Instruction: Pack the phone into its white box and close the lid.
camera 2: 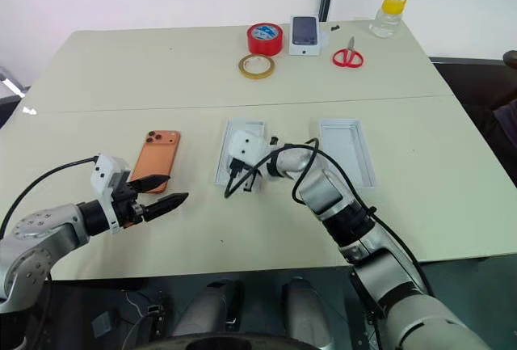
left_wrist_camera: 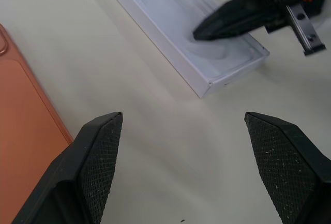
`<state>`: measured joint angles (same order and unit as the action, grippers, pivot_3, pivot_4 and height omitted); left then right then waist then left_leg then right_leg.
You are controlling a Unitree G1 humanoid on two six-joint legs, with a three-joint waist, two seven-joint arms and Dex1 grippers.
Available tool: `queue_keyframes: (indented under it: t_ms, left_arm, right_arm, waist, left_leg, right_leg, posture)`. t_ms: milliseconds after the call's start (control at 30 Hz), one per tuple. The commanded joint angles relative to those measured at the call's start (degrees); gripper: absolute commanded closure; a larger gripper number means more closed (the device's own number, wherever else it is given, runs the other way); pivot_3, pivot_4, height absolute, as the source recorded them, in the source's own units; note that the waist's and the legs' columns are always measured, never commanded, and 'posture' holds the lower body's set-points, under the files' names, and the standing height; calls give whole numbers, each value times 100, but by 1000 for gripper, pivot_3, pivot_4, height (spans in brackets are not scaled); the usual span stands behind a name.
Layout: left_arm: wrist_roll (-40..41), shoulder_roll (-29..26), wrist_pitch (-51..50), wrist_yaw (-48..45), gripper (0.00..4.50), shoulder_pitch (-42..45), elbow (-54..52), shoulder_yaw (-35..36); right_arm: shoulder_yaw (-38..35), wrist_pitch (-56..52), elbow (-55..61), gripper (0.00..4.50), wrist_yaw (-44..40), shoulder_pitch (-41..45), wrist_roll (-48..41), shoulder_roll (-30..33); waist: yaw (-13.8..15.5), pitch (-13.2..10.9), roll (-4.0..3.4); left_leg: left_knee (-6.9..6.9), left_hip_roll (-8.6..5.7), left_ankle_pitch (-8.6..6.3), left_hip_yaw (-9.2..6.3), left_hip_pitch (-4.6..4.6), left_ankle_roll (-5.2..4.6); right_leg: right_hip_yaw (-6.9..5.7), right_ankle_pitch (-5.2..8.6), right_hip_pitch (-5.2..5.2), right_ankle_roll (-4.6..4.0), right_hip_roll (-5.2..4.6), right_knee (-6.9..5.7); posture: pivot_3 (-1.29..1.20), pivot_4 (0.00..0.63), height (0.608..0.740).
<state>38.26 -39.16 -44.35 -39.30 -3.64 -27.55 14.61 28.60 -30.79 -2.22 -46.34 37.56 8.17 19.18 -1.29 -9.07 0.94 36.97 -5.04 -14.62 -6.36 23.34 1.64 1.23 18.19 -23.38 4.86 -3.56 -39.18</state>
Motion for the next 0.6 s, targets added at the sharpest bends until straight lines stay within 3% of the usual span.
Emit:
queue_keyframes:
  t_ms: [33, 300, 600]
  left_arm:
    - [52, 9, 73, 34, 513, 65, -36, 98]
    - [26, -8, 132, 14, 513, 45, 38, 121]
    - [424, 182, -317, 602, 513, 436, 337, 650]
  right_arm:
    - [176, 126, 337, 4474, -237, -7, 91, 149]
    - [242, 246, 838, 4474, -802, -231, -22, 546]
    - [-316, 268, 663, 4474, -231, 251, -57, 142]
  waist:
    - [11, 0, 0]
    - [24, 0, 0]
    - [24, 0, 1]
  left_leg:
    - [0, 0, 0, 0, 0, 0]
    - [1, 0, 0, 0, 0, 0]
    - [2, 0, 1, 0, 0, 1]
  right_leg:
    - [0, 0, 0, 0, 0, 0]
    - [-1, 0, 5, 0, -1, 5]
    - [-1, 0, 2, 0, 0, 4]
  posture:
    - [0, 150, 740]
    - [0, 150, 740]
    - [0, 150, 740]
